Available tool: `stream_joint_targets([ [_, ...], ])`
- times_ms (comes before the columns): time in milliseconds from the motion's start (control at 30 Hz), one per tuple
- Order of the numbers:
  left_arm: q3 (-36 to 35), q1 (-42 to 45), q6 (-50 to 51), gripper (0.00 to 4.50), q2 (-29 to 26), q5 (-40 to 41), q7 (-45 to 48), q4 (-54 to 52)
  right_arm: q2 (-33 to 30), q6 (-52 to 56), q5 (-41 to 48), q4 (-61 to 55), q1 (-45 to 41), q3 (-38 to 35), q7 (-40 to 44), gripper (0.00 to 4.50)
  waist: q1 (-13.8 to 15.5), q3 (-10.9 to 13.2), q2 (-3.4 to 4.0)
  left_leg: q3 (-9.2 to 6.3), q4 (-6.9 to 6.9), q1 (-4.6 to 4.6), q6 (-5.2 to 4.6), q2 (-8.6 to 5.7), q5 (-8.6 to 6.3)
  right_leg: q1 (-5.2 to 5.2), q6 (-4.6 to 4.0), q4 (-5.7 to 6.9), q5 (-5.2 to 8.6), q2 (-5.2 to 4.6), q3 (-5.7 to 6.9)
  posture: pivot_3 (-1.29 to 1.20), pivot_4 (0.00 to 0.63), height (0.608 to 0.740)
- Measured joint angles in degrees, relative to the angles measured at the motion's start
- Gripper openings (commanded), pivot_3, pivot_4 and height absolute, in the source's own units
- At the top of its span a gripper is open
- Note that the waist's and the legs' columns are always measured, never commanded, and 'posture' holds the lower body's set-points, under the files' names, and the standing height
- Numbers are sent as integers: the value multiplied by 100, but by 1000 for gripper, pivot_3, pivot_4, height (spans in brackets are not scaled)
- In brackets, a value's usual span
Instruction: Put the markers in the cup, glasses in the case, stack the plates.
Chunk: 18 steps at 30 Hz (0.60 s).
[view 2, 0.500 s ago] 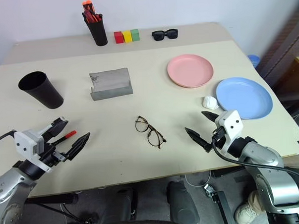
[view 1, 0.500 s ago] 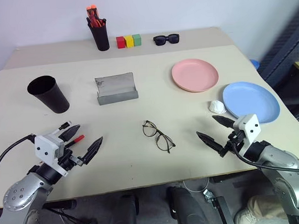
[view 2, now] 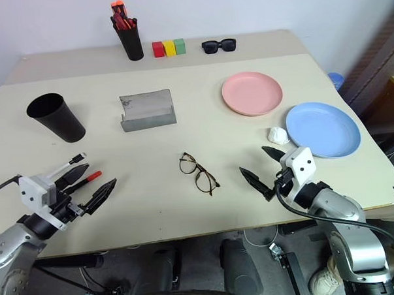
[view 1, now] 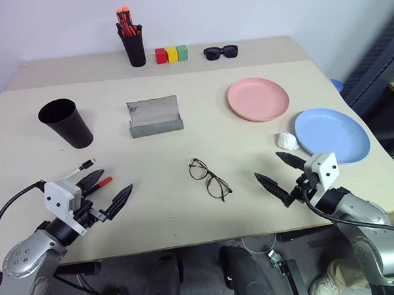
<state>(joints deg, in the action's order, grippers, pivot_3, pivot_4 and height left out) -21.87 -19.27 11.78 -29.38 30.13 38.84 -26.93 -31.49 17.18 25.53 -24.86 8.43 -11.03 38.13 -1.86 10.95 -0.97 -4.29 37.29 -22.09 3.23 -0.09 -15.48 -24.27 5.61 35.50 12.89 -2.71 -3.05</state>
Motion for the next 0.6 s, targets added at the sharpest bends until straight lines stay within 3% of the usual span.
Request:
stream_joint_targets([
  [600,102,1,-606,4500,154,-279,120,592,21,-190,-277,460,-772,304,116,4440,-27,-2,-2,0,-1,1,0,0,0,0,-4,2,-4,0,0,0,150,740],
])
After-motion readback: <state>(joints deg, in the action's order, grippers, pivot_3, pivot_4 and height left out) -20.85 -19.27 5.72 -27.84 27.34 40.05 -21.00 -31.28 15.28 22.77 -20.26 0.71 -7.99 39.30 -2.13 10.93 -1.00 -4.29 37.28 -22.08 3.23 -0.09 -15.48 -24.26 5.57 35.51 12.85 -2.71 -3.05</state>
